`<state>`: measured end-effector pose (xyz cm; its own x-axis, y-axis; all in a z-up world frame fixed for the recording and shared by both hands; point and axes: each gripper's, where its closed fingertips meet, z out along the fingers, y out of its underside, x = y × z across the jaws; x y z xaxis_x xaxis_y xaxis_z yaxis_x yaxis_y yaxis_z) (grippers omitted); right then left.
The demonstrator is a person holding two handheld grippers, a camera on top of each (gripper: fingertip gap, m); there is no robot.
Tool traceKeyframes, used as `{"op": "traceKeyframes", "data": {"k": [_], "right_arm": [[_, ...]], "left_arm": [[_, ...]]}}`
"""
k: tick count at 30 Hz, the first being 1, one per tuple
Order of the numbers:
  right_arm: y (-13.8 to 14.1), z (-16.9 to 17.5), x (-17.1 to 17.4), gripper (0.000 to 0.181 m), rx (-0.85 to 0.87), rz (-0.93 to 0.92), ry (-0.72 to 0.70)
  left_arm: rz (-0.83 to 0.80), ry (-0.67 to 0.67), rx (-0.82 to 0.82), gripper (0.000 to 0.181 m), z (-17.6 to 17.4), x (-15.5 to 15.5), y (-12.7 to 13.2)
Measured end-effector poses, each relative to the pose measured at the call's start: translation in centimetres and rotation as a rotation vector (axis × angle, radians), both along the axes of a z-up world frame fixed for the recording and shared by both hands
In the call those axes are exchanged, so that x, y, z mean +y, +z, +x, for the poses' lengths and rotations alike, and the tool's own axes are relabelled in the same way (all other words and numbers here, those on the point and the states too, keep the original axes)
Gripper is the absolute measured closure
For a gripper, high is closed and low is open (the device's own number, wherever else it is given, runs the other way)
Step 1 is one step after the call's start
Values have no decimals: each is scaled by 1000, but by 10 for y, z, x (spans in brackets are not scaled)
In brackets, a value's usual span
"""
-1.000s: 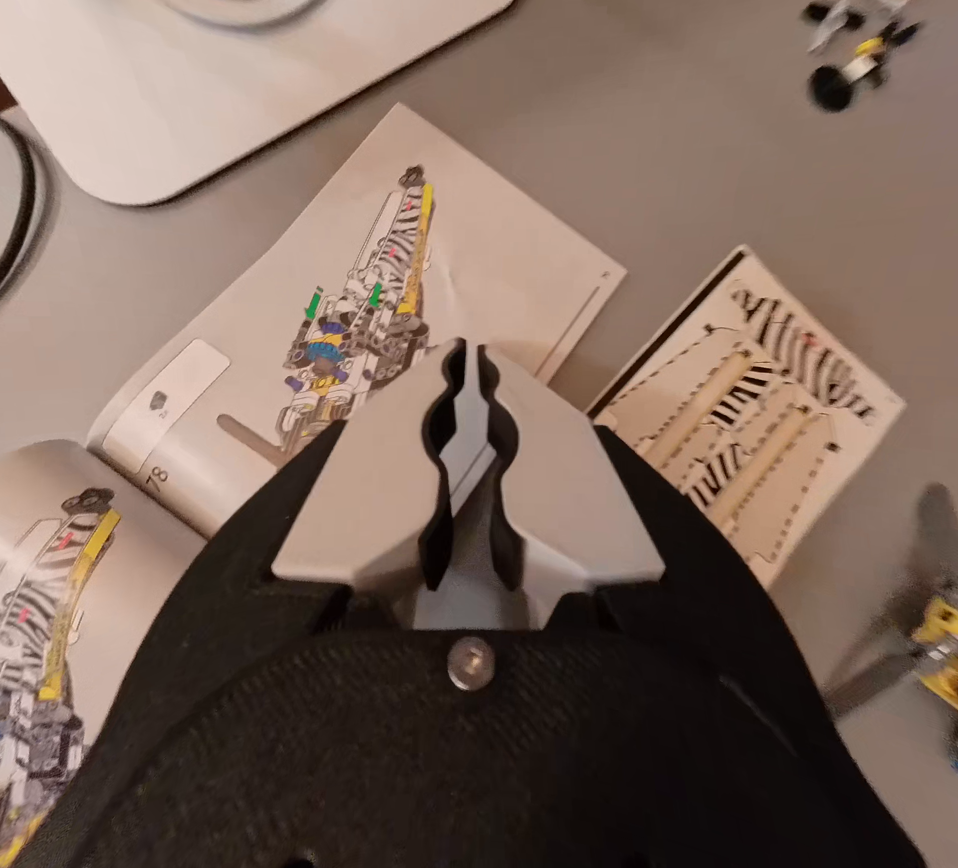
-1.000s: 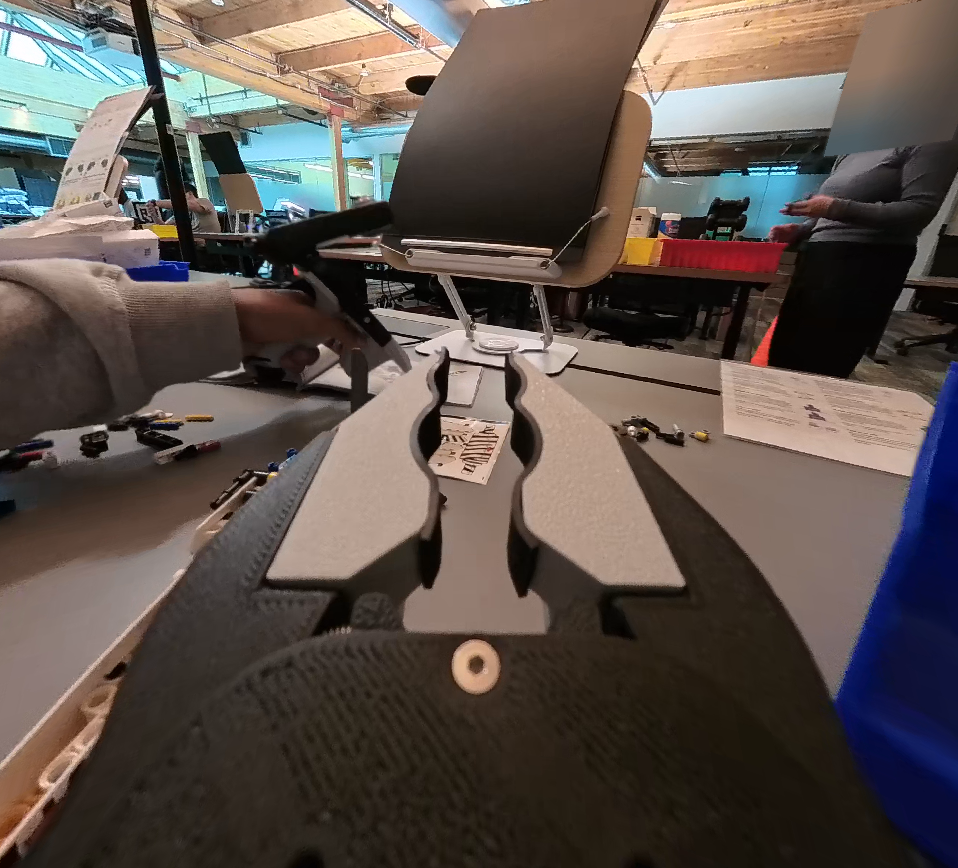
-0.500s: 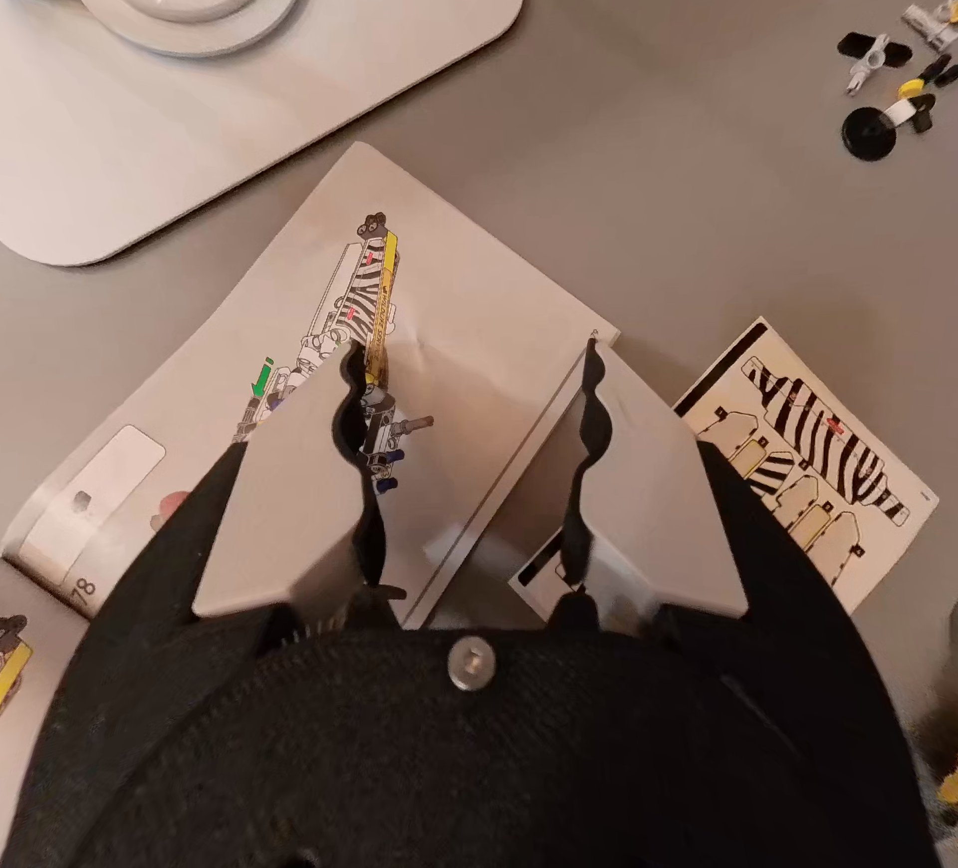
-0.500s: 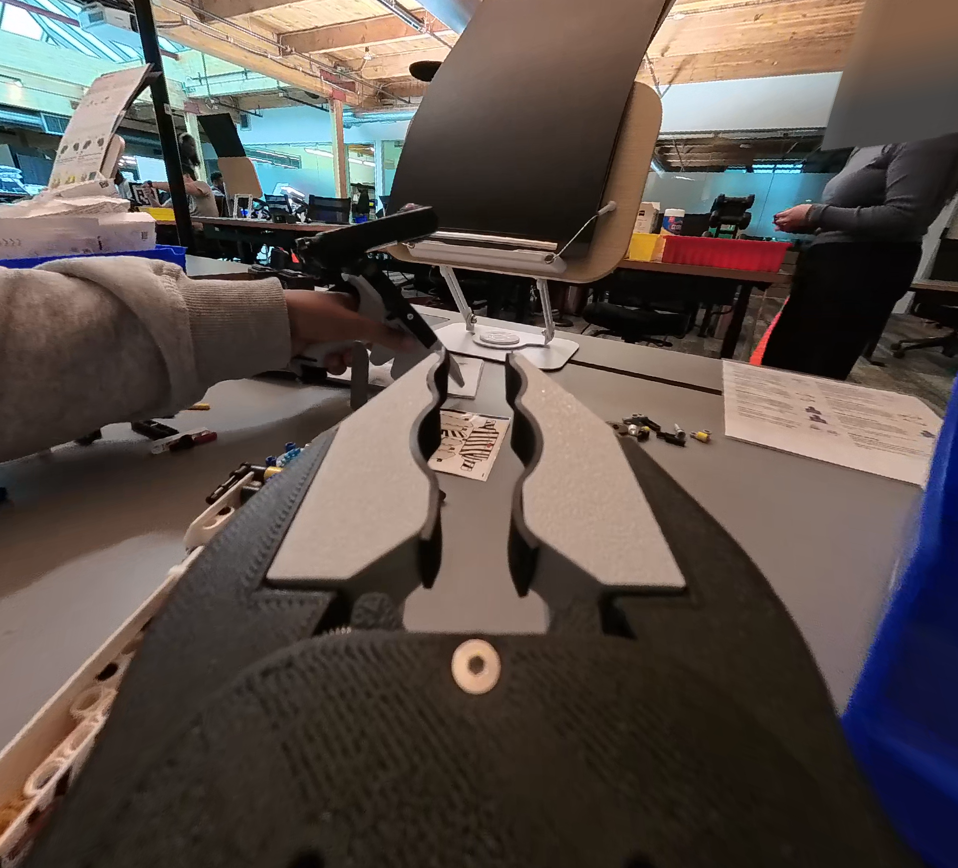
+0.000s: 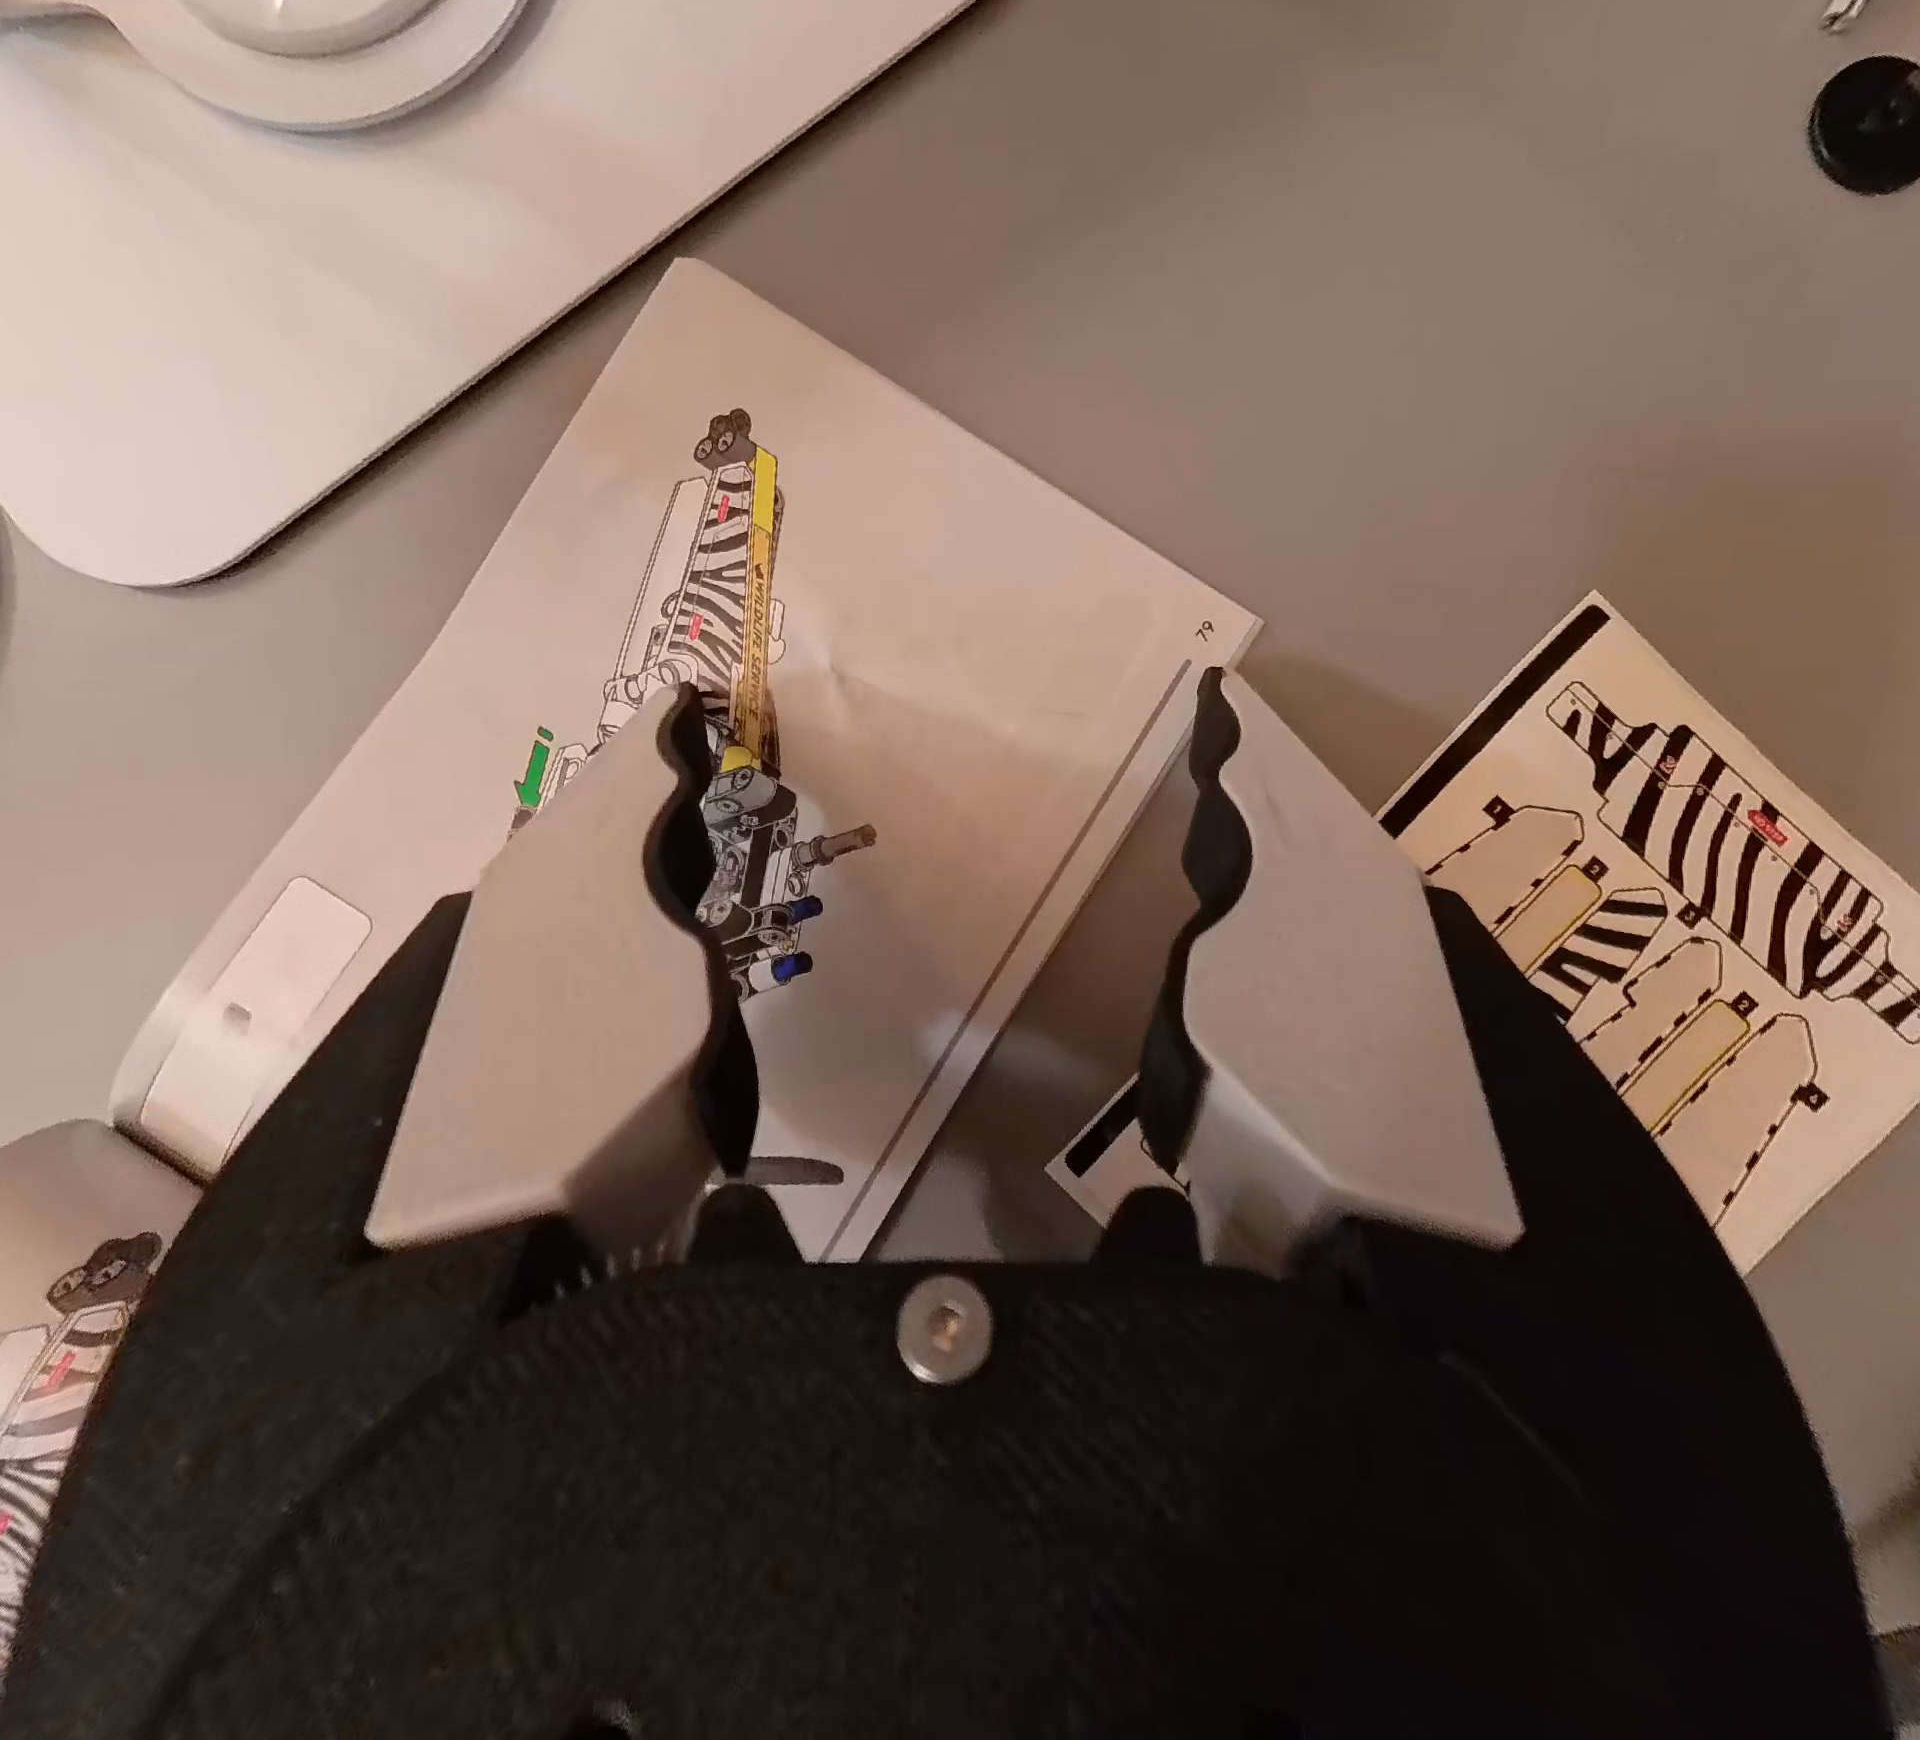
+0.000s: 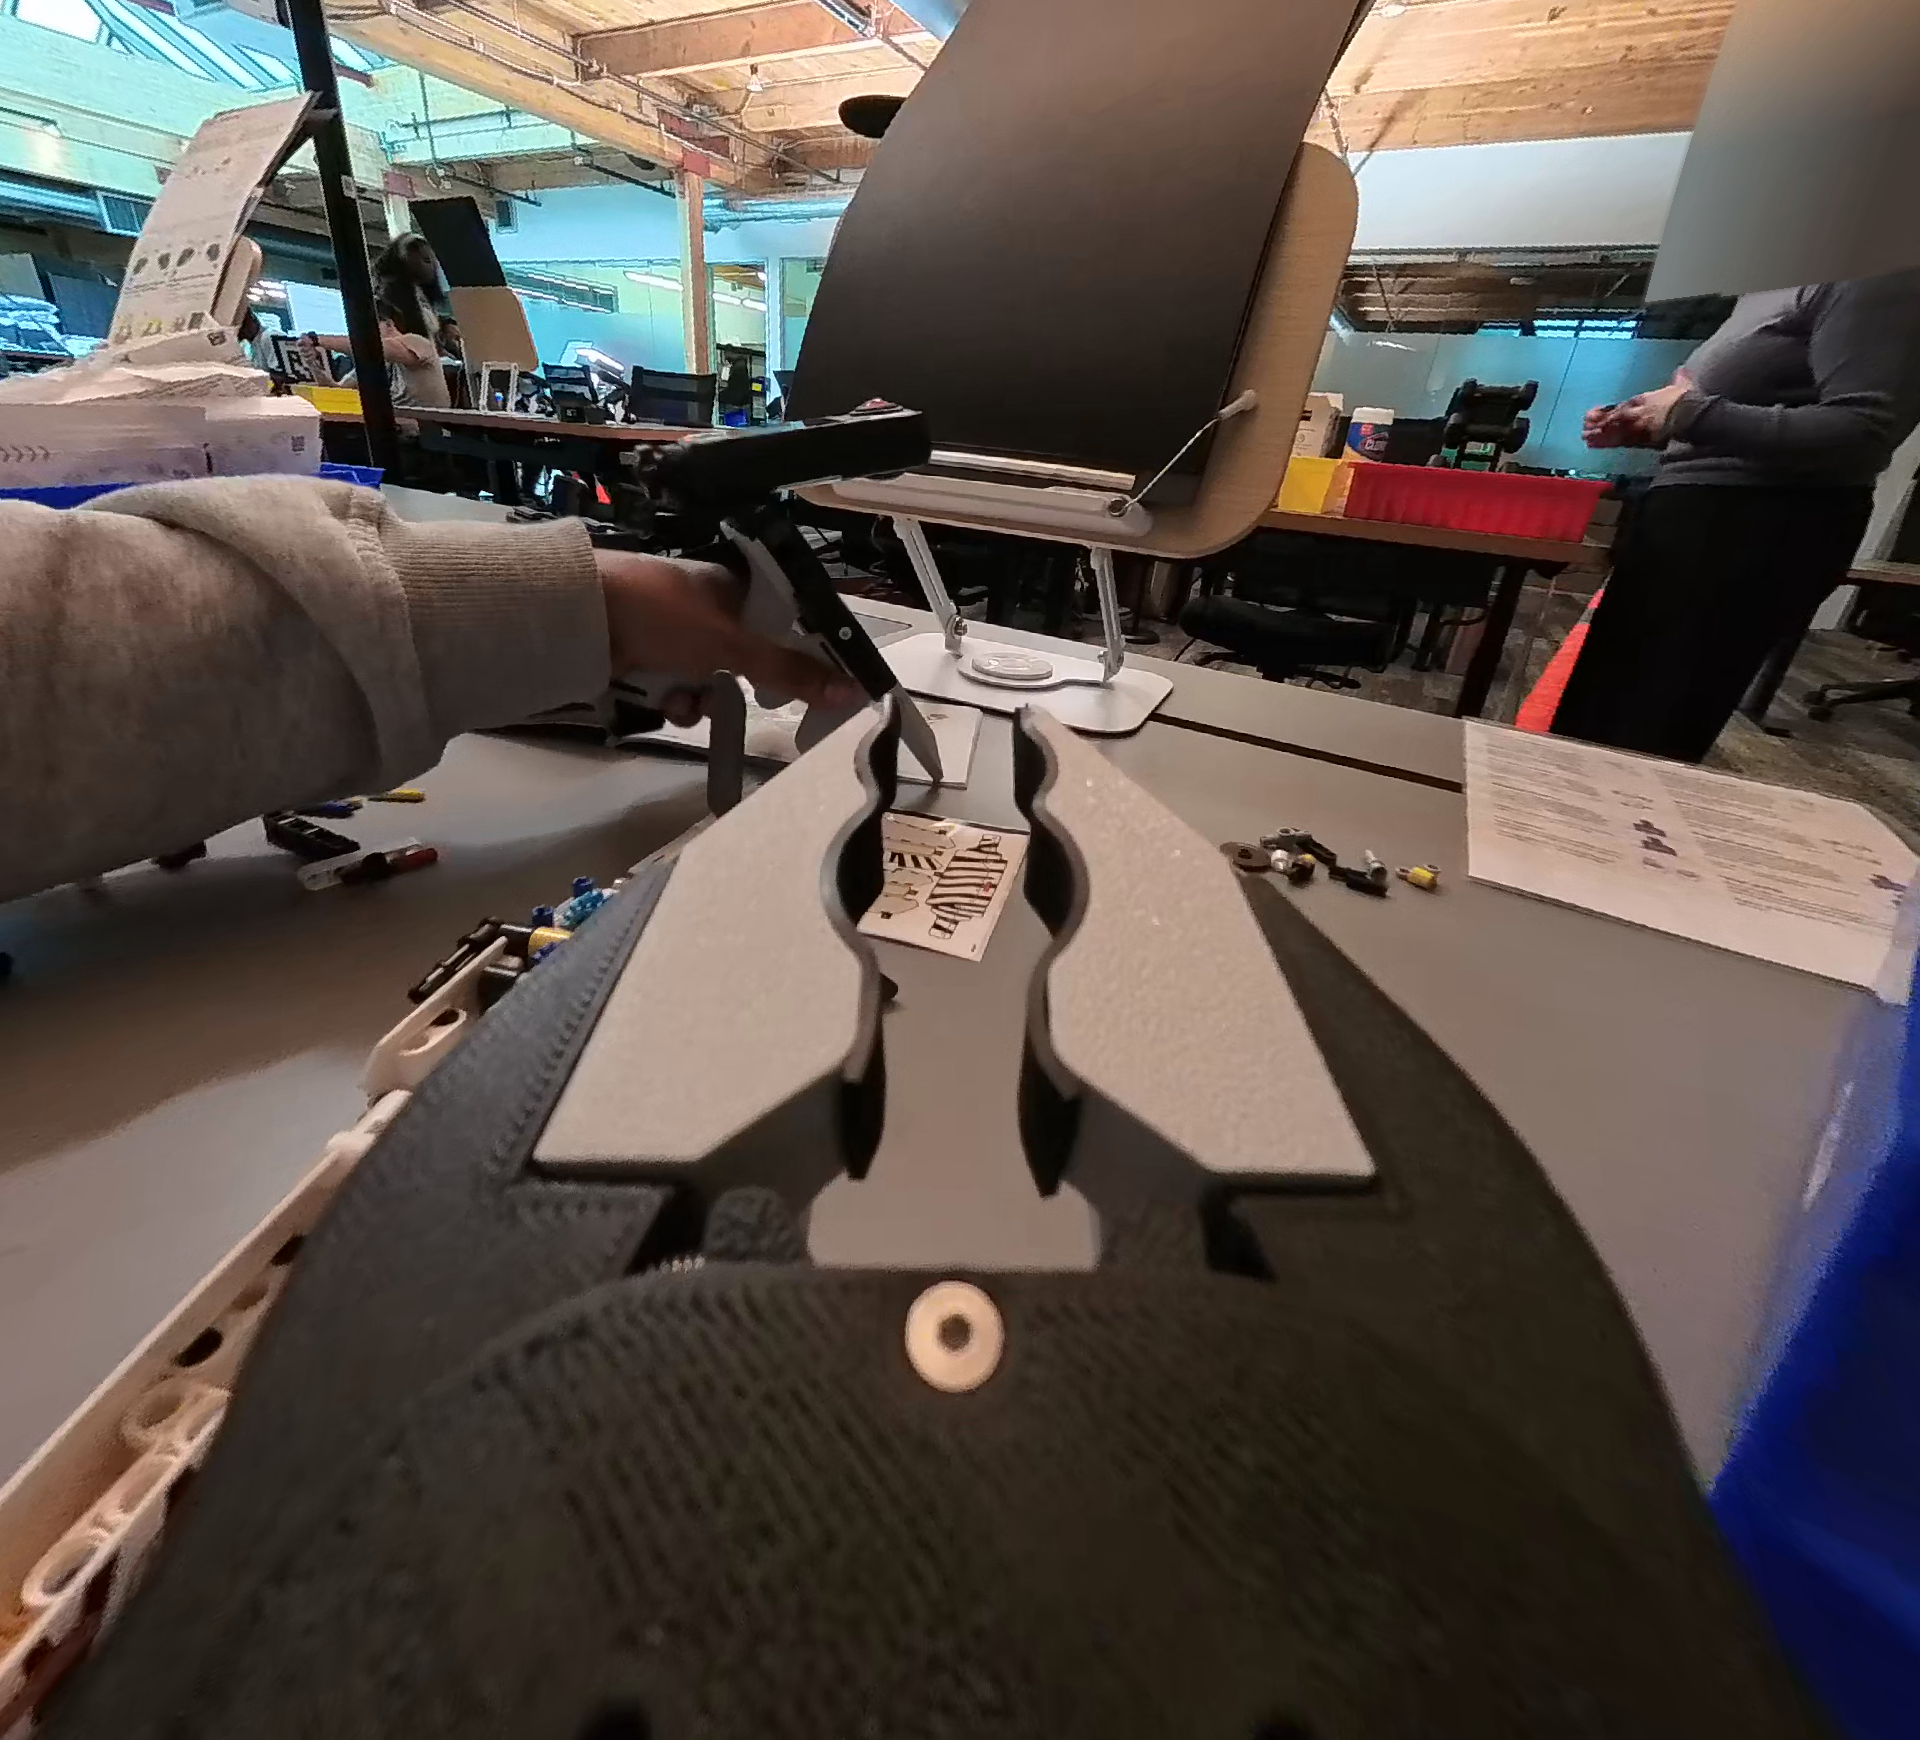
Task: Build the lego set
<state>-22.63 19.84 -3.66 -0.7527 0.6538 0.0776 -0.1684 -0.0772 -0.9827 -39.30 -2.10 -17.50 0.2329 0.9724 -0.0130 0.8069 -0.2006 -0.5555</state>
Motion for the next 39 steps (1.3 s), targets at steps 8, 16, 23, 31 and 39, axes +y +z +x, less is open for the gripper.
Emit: {"op": "traceKeyframes", "data": {"k": [8, 16, 23, 31, 39], "right_arm": [[0, 1, 0, 162, 3, -1, 1], [2, 1, 2, 162, -1, -18, 2], [1, 0, 3, 162, -1, -20, 0], [-1, -2, 3, 162, 1, -13, -5], [-2, -6, 4, 162, 5, -2, -18]], "left_arm": [[18, -7, -14, 94, 1, 1, 1], [54, 24, 10, 148, -2, -15, 5], [178, 29, 32, 155, 3, -12, 14], [264, 60, 220, 181, 23, -45, 61], [573, 287, 380, 181, 112, -148, 102]]}}
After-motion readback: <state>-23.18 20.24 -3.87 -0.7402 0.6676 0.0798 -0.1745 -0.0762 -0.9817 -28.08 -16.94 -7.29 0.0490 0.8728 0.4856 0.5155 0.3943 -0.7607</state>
